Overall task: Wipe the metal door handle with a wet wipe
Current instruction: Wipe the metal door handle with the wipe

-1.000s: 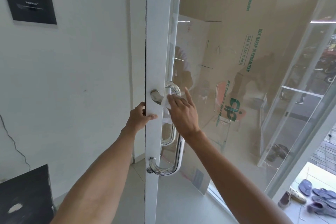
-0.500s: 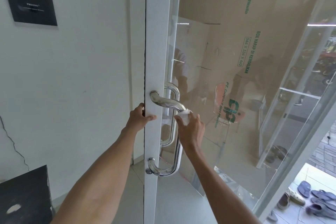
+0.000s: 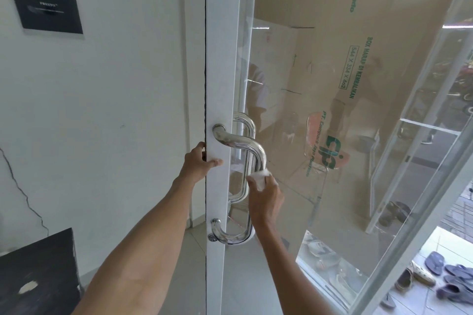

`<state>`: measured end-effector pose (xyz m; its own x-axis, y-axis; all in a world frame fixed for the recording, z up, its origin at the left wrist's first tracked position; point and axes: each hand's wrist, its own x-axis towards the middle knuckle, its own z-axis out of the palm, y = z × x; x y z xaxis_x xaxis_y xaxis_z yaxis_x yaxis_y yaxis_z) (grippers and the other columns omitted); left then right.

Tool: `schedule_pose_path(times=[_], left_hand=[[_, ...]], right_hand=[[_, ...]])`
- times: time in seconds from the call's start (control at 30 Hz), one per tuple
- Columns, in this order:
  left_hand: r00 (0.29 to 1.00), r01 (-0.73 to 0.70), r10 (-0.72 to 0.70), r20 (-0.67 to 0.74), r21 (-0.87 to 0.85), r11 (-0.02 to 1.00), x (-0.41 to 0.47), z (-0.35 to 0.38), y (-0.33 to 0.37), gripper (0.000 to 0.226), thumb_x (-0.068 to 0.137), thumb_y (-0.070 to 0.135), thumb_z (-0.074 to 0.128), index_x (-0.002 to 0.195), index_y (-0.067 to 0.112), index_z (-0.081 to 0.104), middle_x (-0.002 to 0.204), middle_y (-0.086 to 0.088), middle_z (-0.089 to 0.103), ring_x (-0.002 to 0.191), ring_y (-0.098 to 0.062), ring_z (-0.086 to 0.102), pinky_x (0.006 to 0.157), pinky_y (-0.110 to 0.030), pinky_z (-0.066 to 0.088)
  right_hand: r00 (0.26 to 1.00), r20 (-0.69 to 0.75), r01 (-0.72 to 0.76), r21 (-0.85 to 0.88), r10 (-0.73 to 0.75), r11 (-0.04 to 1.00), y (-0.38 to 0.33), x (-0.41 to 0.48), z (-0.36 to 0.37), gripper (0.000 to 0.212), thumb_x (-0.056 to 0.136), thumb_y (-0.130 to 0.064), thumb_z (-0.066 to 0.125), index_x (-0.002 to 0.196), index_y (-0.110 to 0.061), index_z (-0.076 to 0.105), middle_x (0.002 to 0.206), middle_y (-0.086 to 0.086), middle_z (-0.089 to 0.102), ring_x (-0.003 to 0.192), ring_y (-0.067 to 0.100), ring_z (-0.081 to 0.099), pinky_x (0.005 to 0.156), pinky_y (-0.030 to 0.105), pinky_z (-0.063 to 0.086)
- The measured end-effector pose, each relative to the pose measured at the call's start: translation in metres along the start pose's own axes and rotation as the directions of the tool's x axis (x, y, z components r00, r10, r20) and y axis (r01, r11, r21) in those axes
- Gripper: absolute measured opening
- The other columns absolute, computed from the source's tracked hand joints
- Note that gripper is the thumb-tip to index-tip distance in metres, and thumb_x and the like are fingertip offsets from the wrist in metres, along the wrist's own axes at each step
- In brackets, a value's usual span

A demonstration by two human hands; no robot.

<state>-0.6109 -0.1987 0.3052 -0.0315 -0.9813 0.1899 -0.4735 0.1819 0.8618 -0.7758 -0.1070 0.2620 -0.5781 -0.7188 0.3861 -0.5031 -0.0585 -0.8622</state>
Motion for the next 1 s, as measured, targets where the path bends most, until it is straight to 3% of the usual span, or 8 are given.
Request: schedule_pose_path(times=[0.1, 0.2, 0.33, 0.47, 0.6, 0.77, 0.93, 1.0], left_hand=[[1.0, 0.004, -0.004, -0.005, 0.009, 1.0, 0.0, 0.0, 0.001, 0.059, 0.075, 0.032, 0.081, 0.123, 0.015, 0.051, 0.11, -0.009, 0.07, 0.095, -0.024, 0.063, 0.077, -0.027, 0.046], [1.0, 0.002, -0.001, -0.006, 0.019, 1.0, 0.0, 0.0, 0.001, 0.06, 0.075, 0.032, 0.08, 0.125, 0.014, 0.051, 0.113, -0.01, 0.069, 0.098, -0.026, 0.064, 0.08, -0.028, 0.047], [1.0, -0.001, 0.001, -0.008, 0.04, 0.999, 0.002, 0.001, 0.002, 0.063, 0.077, 0.034, 0.079, 0.127, 0.012, 0.049, 0.117, -0.011, 0.067, 0.103, -0.029, 0.063, 0.087, -0.033, 0.05], [1.0, 0.002, -0.002, -0.01, 0.036, 0.999, 0.004, 0.002, 0.0, 0.059, 0.076, 0.034, 0.079, 0.124, 0.014, 0.05, 0.113, -0.01, 0.069, 0.093, -0.023, 0.061, 0.078, -0.027, 0.047], [1.0, 0.004, -0.004, -0.007, 0.036, 0.999, 0.005, 0.002, -0.002, 0.06, 0.076, 0.035, 0.079, 0.125, 0.015, 0.05, 0.111, -0.007, 0.068, 0.091, -0.022, 0.06, 0.078, -0.027, 0.047], [1.0, 0.017, -0.017, -0.008, 0.036, 0.999, 0.007, 0.002, -0.001, 0.06, 0.075, 0.035, 0.08, 0.124, 0.016, 0.051, 0.108, -0.005, 0.068, 0.094, -0.022, 0.063, 0.078, -0.026, 0.046], [1.0, 0.016, -0.015, -0.008, 0.05, 0.999, 0.009, 0.002, -0.001, 0.062, 0.076, 0.035, 0.08, 0.126, 0.014, 0.049, 0.113, -0.008, 0.068, 0.092, -0.021, 0.06, 0.078, -0.026, 0.047], [1.0, 0.01, -0.01, -0.012, 0.053, 0.999, 0.009, 0.001, -0.001, 0.06, 0.076, 0.035, 0.08, 0.125, 0.014, 0.05, 0.113, -0.009, 0.069, 0.091, -0.02, 0.06, 0.078, -0.026, 0.046]], right_hand=[[0.991, 0.091, -0.093, -0.035, 0.096, 0.995, 0.032, -0.02, 0.008, 0.028, 0.083, -0.035, 0.073, 0.089, -0.008, 0.067, 0.08, 0.008, 0.071, 0.068, 0.026, 0.063, 0.063, 0.033, 0.048], [0.986, 0.136, -0.081, -0.134, 0.099, 0.988, 0.04, -0.018, 0.007, 0.03, 0.082, -0.038, 0.074, 0.087, -0.009, 0.067, 0.082, 0.008, 0.072, 0.071, 0.026, 0.064, 0.064, 0.033, 0.05], [0.995, 0.099, 0.042, -0.183, -0.024, 0.982, 0.019, 0.002, 0.0, 0.033, 0.082, -0.042, 0.071, 0.089, -0.01, 0.065, 0.085, 0.007, 0.071, 0.073, 0.027, 0.064, 0.062, 0.032, 0.048], [0.982, 0.01, 0.191, -0.071, -0.191, 0.979, -0.017, 0.028, -0.009, 0.035, 0.085, -0.04, 0.07, 0.102, -0.01, 0.065, 0.084, 0.006, 0.07, 0.07, 0.025, 0.064, 0.065, 0.037, 0.054], [0.97, -0.036, 0.241, -0.013, -0.241, 0.97, -0.023, 0.034, -0.01, 0.029, 0.086, -0.036, 0.071, 0.095, -0.009, 0.067, 0.077, 0.005, 0.068, 0.06, 0.022, 0.058, 0.057, 0.03, 0.046], [0.996, 0.013, 0.087, -0.004, -0.087, 0.996, 0.022, 0.006, 0.008, 0.031, 0.086, -0.039, 0.071, 0.083, -0.009, 0.064, 0.071, 0.006, 0.065, 0.056, 0.023, 0.053, 0.054, 0.03, 0.038], [0.975, 0.199, -0.062, -0.164, 0.095, 0.984, 0.08, -0.031, 0.022, 0.033, 0.088, -0.038, 0.068, 0.099, -0.007, 0.067, 0.086, 0.012, 0.073, 0.07, 0.026, 0.067, 0.063, 0.032, 0.052], [0.97, 0.221, -0.048, -0.232, 0.101, 0.972, 0.086, -0.032, 0.021, 0.035, 0.087, -0.039, 0.069, 0.099, -0.006, 0.067, 0.092, 0.012, 0.073, 0.077, 0.027, 0.068, 0.061, 0.029, 0.048]])
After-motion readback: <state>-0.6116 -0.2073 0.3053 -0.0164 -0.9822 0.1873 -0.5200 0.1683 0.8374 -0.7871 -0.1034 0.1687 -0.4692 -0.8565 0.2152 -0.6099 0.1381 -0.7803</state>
